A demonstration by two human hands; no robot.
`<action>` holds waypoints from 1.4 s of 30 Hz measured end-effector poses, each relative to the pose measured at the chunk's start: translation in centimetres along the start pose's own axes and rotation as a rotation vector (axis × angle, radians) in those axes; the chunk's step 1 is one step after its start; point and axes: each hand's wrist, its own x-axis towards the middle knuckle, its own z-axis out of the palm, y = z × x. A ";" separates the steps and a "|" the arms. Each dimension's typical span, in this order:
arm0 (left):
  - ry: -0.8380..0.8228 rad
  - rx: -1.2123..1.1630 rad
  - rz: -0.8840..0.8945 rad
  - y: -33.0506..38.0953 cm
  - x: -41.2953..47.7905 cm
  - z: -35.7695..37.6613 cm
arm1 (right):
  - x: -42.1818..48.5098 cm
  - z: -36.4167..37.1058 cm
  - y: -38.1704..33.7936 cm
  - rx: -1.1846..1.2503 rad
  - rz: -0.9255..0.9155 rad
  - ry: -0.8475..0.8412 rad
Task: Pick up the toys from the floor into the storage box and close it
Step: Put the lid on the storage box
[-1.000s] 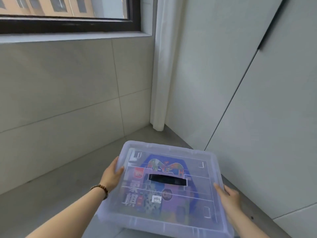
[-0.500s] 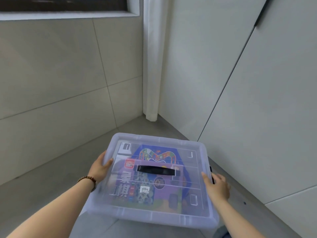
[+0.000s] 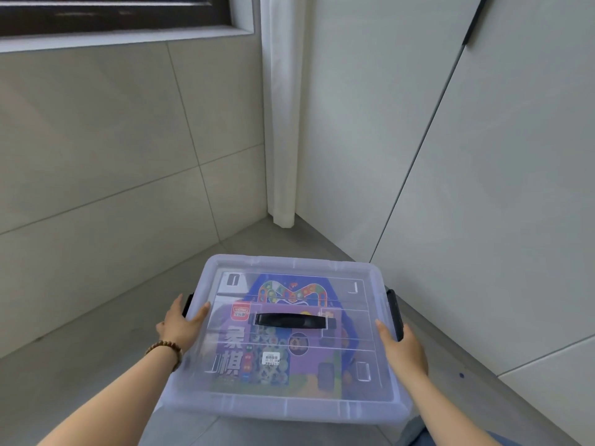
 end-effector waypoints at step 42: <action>-0.010 -0.409 -0.248 3.0 0.5 -10.1 | 6.0 0.4 -22.6 -0.004 -0.135 -0.523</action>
